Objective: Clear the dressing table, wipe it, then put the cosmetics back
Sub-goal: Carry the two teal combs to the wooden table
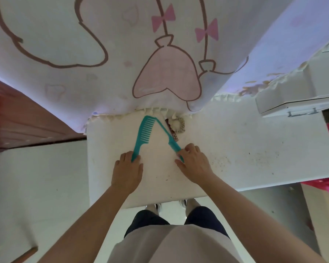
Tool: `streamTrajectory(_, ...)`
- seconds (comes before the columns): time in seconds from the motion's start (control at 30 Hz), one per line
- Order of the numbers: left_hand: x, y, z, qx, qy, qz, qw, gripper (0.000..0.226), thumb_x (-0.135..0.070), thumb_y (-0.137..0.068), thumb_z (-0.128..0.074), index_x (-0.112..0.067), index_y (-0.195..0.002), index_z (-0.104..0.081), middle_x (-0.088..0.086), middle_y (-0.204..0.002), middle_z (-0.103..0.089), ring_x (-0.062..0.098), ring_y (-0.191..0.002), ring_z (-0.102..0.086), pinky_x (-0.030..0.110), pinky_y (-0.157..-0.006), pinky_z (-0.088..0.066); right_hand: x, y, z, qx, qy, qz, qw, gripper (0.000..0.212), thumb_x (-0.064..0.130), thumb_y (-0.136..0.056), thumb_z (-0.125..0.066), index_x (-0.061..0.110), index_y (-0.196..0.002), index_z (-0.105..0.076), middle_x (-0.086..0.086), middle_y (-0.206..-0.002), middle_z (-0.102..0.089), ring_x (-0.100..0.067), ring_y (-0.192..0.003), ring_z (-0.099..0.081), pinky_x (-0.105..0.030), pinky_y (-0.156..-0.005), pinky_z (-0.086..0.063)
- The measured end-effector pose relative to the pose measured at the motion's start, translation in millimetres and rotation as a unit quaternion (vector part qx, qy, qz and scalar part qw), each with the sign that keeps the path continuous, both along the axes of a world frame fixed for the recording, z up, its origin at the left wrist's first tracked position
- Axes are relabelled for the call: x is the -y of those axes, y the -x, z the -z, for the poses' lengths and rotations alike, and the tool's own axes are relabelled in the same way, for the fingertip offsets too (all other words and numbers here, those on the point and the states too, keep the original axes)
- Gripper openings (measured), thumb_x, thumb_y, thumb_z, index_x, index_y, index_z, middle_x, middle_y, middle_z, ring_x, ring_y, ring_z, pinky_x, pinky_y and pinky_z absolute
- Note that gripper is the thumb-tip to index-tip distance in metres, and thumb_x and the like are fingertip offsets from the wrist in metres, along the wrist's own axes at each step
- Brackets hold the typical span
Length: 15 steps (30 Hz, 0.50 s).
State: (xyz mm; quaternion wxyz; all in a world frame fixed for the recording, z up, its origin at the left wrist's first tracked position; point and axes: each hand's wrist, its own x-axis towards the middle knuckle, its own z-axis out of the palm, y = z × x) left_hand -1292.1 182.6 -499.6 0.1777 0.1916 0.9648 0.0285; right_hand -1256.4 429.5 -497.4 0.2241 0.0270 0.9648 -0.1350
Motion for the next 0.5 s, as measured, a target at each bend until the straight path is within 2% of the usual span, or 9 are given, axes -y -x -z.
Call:
streamTrajectory(0.1,3.0,7.1,5.7,0.008,-0.02,-0.053,0.998,0.024,-0.016,-0.081,-0.074,0.001,-0.097,-0.067,0.018,-0.094,-0.063,0.033,-0.082,-0.059,0.04,-0.061,-0.049,3.5,7.1,4.3,0.001,0.017,0.077,0.997,0.025,0.037,-0.099,-0.051,0.018,-0.113,-0.059,-0.002,-0.112,-0.052,-0.018,-0.096,-0.05,-0.031,-0.07,-0.051)
streamTrajectory(0.2,-3.5,13.9,6.6,0.05,-0.078,-0.157,0.983,0.027,-0.012,-0.089,-0.064,0.001,-0.112,-0.058,0.018,-0.101,-0.06,0.033,-0.09,-0.055,0.041,-0.067,-0.047,10.4,12.3,8.3,0.01,0.083,0.181,0.98,0.022,0.03,-0.096,-0.057,0.022,-0.117,-0.055,0.0,-0.108,-0.055,-0.018,-0.092,-0.055,-0.033,-0.071,-0.053)
streamTrajectory(0.3,-8.1,25.2,11.2,0.116,-0.134,-0.281,0.943,0.041,-0.017,-0.089,-0.065,-0.004,-0.124,-0.047,0.016,-0.11,-0.059,0.032,-0.1,-0.057,0.043,-0.078,-0.051,13.7,16.1,11.4,0.034,0.129,0.249,0.959,0.028,0.026,-0.093,-0.061,0.026,-0.119,-0.05,0.001,-0.104,-0.061,-0.017,-0.086,-0.06,-0.037,-0.071,-0.056)
streamTrajectory(0.4,-7.3,31.1,12.0,0.153,-0.148,-0.281,0.936,0.031,-0.019,-0.092,-0.061,-0.005,-0.119,-0.056,0.016,-0.111,-0.061,0.029,-0.095,-0.06,0.037,-0.076,-0.051,15.2,16.5,9.4,0.054,0.134,0.241,0.96,0.025,0.026,-0.096,-0.058,0.027,-0.121,-0.056,0.0,-0.105,-0.062,-0.015,-0.084,-0.059,-0.029,-0.069,-0.051)
streamTrajectory(0.5,-5.8,30.0,0.6,0.139,-0.162,-0.276,0.937,0.023,-0.017,-0.095,-0.056,-0.005,-0.114,-0.06,0.016,-0.106,-0.059,0.027,-0.09,-0.058,0.032,-0.071,-0.045,15.6,16.8,-0.6,0.038,0.146,0.237,0.96,0.026,0.024,-0.097,-0.058,0.026,-0.122,-0.058,-0.001,-0.107,-0.059,-0.013,-0.084,-0.056,-0.022,-0.067,-0.043)
